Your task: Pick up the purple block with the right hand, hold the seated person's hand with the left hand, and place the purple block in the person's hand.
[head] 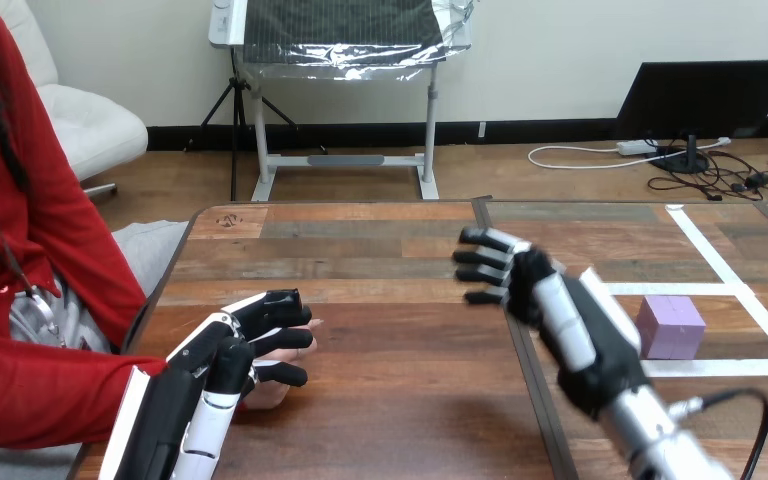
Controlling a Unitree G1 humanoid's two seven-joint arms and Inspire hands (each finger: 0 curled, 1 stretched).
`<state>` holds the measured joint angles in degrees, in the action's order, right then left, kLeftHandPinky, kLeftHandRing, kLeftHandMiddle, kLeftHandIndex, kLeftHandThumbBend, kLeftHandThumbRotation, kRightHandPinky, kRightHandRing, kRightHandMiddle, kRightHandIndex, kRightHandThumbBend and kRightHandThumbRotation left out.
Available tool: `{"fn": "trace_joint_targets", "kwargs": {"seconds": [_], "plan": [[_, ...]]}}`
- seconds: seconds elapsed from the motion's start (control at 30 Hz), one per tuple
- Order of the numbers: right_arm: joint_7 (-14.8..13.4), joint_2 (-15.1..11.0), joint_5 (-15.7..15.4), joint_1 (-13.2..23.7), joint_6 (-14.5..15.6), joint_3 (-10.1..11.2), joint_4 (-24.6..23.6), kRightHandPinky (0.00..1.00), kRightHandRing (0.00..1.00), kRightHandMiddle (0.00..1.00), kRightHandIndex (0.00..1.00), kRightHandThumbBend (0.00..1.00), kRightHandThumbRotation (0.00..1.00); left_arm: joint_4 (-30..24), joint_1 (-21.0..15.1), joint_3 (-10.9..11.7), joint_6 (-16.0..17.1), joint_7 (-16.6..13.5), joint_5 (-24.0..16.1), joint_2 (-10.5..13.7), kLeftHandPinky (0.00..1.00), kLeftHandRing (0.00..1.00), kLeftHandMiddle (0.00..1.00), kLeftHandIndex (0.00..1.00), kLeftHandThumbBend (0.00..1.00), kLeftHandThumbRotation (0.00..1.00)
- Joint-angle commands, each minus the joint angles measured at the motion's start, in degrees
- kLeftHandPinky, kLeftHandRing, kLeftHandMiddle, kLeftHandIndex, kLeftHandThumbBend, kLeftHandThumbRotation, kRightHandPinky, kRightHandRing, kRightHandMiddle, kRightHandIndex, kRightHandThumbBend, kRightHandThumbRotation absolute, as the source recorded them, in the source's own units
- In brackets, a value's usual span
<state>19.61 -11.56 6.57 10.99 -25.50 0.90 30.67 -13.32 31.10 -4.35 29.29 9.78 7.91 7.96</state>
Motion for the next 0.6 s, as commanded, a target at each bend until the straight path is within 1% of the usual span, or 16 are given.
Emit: {"fn": "trace_joint_targets", "kwargs": {"seconds": [0.0, 0.07, 0.2, 0.3, 0.57], "plan": [[-4.7, -4.7, -1.6, 20.3, -5.0, 4.8, 11.3, 0.75, 0.8, 0.81, 0.83, 0.73, 1.0, -1.8, -3.7, 0.1, 0.4, -0.1, -0.5, -1.1, 0.58, 0.71, 0.74, 0.71, 0.67, 0.92], [-5.2, -5.2, -1.7, 21.4, -4.8, 4.9, 12.4, 0.75, 0.81, 0.82, 0.84, 0.7, 1.0, -1.8, -3.6, 0.1, 0.4, -0.2, -0.6, -1.2, 0.58, 0.71, 0.74, 0.71, 0.67, 0.92], [-8.0, -6.7, -3.0, 24.6, -3.8, 4.8, 15.5, 0.75, 0.81, 0.82, 0.83, 0.69, 1.0, -1.6, -3.4, 0.2, 0.7, -0.3, -0.7, -1.2, 0.58, 0.71, 0.73, 0.71, 0.66, 0.92], [-9.6, -7.7, -4.0, 26.5, -4.2, 4.7, 18.2, 0.76, 0.81, 0.82, 0.83, 0.67, 1.0, -1.5, -3.3, 0.2, 0.9, -0.2, -0.6, -1.2, 0.58, 0.71, 0.73, 0.71, 0.65, 0.92], [-12.2, -10.4, -6.9, 30.7, -5.5, 3.9, 24.3, 0.77, 0.83, 0.84, 0.84, 0.62, 1.0, -1.1, -3.2, 0.3, 1.3, 0.0, -0.3, -1.1, 0.58, 0.71, 0.73, 0.71, 0.65, 0.92]]}}
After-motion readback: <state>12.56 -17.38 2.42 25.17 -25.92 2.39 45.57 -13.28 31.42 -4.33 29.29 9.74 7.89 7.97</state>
